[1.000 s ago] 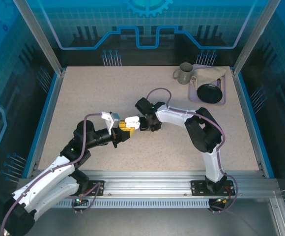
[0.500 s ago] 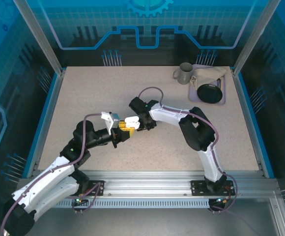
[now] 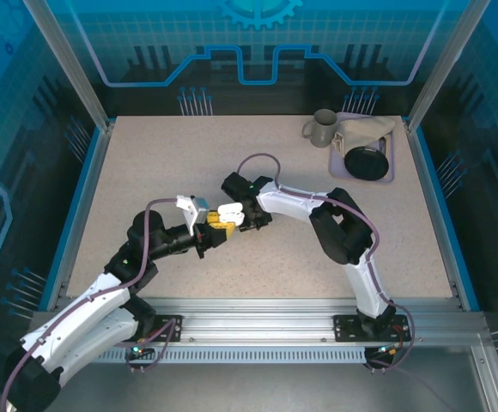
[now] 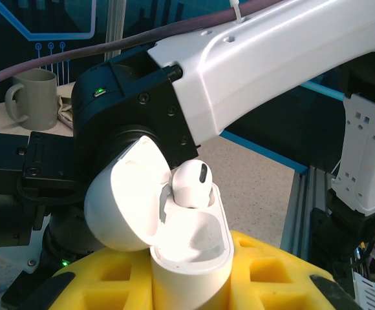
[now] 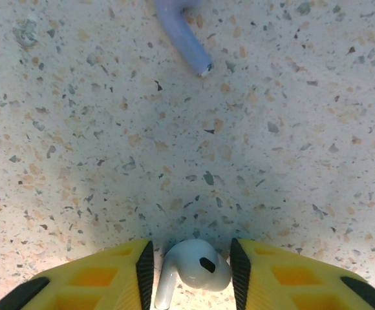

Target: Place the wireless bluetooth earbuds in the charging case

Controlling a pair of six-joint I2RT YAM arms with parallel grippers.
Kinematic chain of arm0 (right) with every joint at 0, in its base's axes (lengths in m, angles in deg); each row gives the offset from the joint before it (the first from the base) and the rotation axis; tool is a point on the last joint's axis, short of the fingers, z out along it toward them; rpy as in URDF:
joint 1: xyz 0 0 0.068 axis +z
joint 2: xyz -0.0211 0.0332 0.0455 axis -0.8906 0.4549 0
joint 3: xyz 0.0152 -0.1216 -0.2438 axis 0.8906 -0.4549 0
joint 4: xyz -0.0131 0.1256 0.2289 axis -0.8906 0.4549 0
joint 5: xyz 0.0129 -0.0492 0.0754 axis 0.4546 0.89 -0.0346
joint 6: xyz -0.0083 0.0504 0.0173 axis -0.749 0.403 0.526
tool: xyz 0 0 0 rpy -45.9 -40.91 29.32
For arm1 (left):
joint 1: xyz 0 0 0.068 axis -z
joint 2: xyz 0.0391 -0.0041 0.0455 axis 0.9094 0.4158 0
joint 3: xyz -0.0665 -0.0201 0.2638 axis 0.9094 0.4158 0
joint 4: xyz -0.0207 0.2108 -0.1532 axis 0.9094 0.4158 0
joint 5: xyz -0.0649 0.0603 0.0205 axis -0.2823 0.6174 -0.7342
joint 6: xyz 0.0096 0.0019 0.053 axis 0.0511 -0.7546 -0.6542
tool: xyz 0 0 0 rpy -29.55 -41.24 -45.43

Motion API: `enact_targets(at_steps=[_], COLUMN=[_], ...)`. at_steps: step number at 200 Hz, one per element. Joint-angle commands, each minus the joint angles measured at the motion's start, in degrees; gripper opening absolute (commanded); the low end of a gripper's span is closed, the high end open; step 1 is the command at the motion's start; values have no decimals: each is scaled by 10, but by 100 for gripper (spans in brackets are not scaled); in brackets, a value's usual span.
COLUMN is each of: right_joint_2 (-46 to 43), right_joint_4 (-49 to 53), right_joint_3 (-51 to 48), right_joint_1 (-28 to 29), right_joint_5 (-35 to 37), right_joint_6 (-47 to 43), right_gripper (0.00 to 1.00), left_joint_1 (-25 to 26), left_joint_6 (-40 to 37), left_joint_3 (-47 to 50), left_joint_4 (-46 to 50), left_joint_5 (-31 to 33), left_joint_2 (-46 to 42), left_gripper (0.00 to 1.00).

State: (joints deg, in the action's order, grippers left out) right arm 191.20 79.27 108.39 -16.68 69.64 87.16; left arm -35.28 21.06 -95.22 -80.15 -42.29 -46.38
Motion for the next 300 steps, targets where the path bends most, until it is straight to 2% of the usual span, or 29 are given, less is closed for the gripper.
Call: enact_targets(at_steps=[1, 70, 114, 190, 232, 277, 300], right_joint_2=[21, 3, -33, -121, -138, -165, -175], right_joint_4=[15, 0, -47, -150, -166, -197, -211], right_joint_3=[11, -2, -42, -144, -170, -213, -234], right_joint_1=[7, 7, 2, -26, -42, -58, -66], right_joint_5=[7, 15, 16, 6, -9, -20, -25], right_joint_6=[6, -4, -4, -2, -4, -1, -1], right_gripper=[36, 28, 25, 25, 25, 25, 25], left_joint_1=[-4, -4, -4, -4, -4, -4, -4], left_joint_6=[-11, -10, -9, -7, -3, 19, 40], left_joint_3=[6, 6, 6, 7, 9, 12, 22], left_joint_4=[-6, -4, -4, -5, -4, 16, -2], left_joint_5=[-11, -10, -10, -5, -1, 57, 61], left_joint_2=[-9, -9, -9, -7, -6, 15, 42], left_gripper=[0, 0, 0, 0, 0, 0, 0])
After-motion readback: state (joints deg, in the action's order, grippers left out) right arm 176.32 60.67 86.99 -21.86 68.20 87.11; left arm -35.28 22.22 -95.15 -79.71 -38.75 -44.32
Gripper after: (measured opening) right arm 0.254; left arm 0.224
